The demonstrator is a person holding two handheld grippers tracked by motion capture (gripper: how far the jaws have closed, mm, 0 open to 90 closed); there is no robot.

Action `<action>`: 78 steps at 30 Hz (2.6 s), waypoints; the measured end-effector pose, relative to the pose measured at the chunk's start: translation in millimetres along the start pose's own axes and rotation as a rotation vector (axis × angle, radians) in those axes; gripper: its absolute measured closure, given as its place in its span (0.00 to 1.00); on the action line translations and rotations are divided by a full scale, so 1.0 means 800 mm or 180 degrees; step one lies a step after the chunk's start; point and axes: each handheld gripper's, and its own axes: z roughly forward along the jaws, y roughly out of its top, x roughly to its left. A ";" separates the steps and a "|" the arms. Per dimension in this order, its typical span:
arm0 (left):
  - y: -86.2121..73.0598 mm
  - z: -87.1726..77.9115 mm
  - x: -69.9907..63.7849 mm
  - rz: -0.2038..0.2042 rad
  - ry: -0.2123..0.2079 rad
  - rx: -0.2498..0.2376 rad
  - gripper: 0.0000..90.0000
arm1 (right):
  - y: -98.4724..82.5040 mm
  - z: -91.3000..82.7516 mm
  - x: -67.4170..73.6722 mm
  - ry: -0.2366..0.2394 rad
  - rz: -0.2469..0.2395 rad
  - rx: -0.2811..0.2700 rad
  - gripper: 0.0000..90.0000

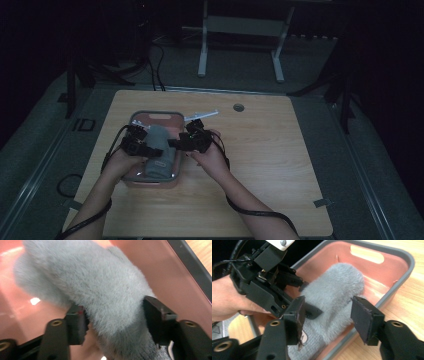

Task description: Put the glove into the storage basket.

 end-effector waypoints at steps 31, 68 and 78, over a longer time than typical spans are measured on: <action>-0.024 -0.063 -0.059 0.0279 0.0185 -0.1138 0.16 | -0.056 -0.106 -0.055 -0.0155 -0.0605 -0.0233 0.16; -0.027 0.013 -0.193 0.1132 -0.0271 -0.1201 0.16 | -0.150 -0.180 -0.114 -0.0368 -0.0562 -0.0146 0.16; -0.039 0.038 -0.223 0.1347 -0.0389 -0.1228 0.16 | -0.187 -0.198 -0.123 -0.0409 -0.0610 -0.0170 0.16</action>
